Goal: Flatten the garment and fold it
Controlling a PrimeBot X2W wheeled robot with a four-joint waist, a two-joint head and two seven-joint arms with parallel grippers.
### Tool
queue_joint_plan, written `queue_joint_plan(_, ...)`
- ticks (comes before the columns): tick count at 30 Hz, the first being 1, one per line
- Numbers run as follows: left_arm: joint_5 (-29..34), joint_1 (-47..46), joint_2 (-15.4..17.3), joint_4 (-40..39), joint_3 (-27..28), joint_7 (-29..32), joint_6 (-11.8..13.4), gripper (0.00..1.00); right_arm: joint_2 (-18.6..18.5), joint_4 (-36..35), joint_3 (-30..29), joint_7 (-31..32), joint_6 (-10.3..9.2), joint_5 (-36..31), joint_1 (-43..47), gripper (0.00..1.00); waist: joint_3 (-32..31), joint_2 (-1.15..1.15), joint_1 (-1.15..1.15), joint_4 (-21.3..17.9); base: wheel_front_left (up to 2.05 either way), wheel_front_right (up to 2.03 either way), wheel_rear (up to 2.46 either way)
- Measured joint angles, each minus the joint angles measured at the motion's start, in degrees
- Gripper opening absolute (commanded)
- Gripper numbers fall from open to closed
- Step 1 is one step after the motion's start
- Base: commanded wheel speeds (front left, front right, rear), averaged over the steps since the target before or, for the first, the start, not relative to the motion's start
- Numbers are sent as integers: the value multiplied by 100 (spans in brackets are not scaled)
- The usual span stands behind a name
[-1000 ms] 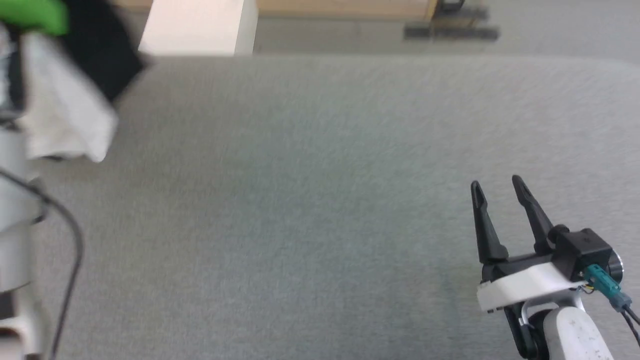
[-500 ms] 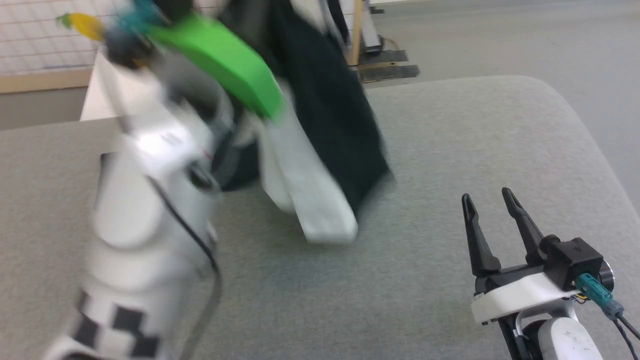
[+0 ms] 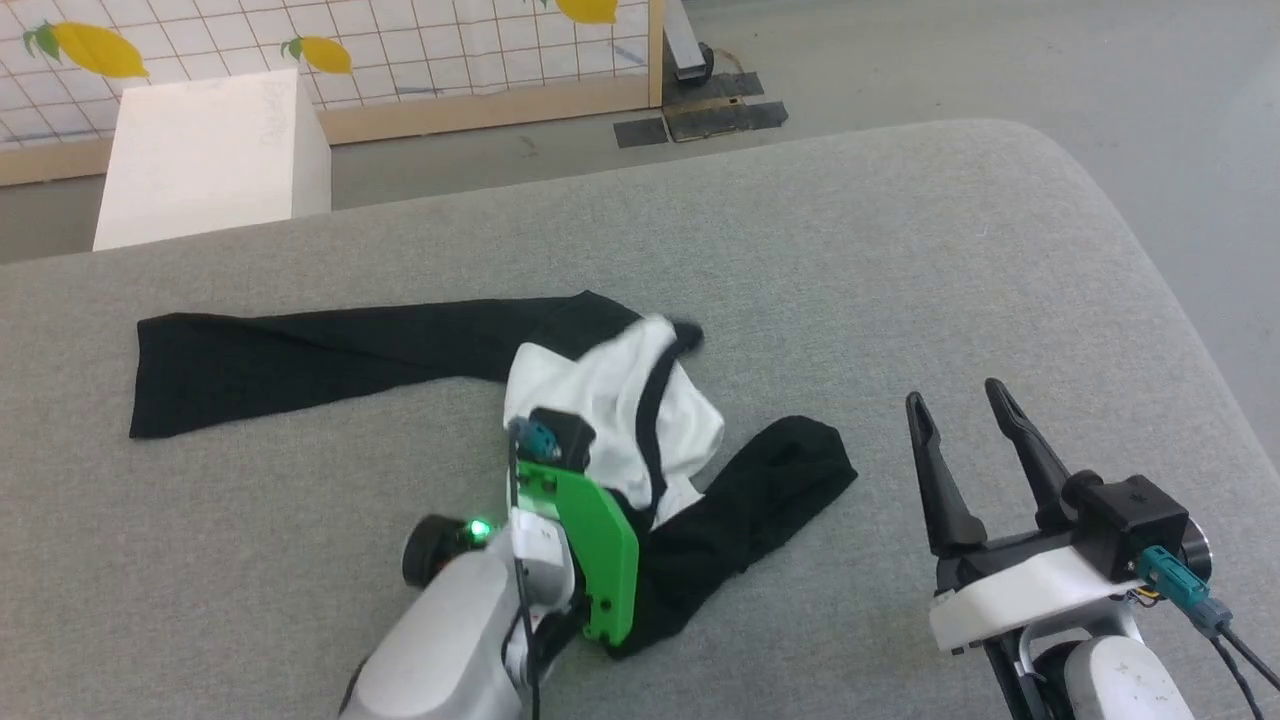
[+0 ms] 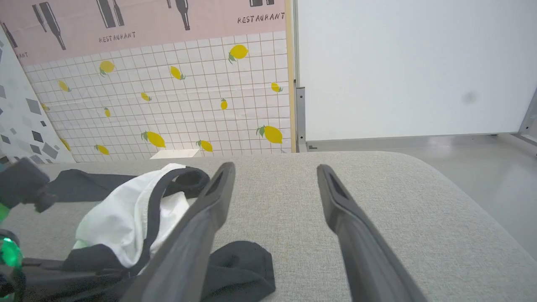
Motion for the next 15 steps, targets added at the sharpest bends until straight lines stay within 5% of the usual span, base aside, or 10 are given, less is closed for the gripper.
queue_joint_plan(1, -18, 34, -4, 34, -29, 64, 11, 31, 1, 1, -7, 1, 0, 0, 0, 100, 2, 0, 0, 11, 0, 0, 0)
queue_joint_plan(2, -26, 49, -14, 25, -46, 75, 11, 91, 0, 0, -22, 2, 0, 0, 0, 100, 2, 0, 0, 30, 0, 0, 0)
queue_joint_plan(3, -34, 59, -21, -2, -45, 46, 13, 100, -1, 0, -29, 18, 0, 0, 1, 100, 2, 0, 0, 50, 0, 0, 0)
queue_joint_plan(7, -56, 174, -32, -276, 15, -389, 58, 100, 0, -1, -67, 27, 0, -1, 1, 100, -15, 0, 0, 175, 0, 0, 0)
queue_joint_plan(15, 272, 511, 244, -1445, 635, -2479, 420, 100, 0, -40, -69, 52, 0, -1, 5, 100, -110, 0, 0, 480, 0, 0, 0)
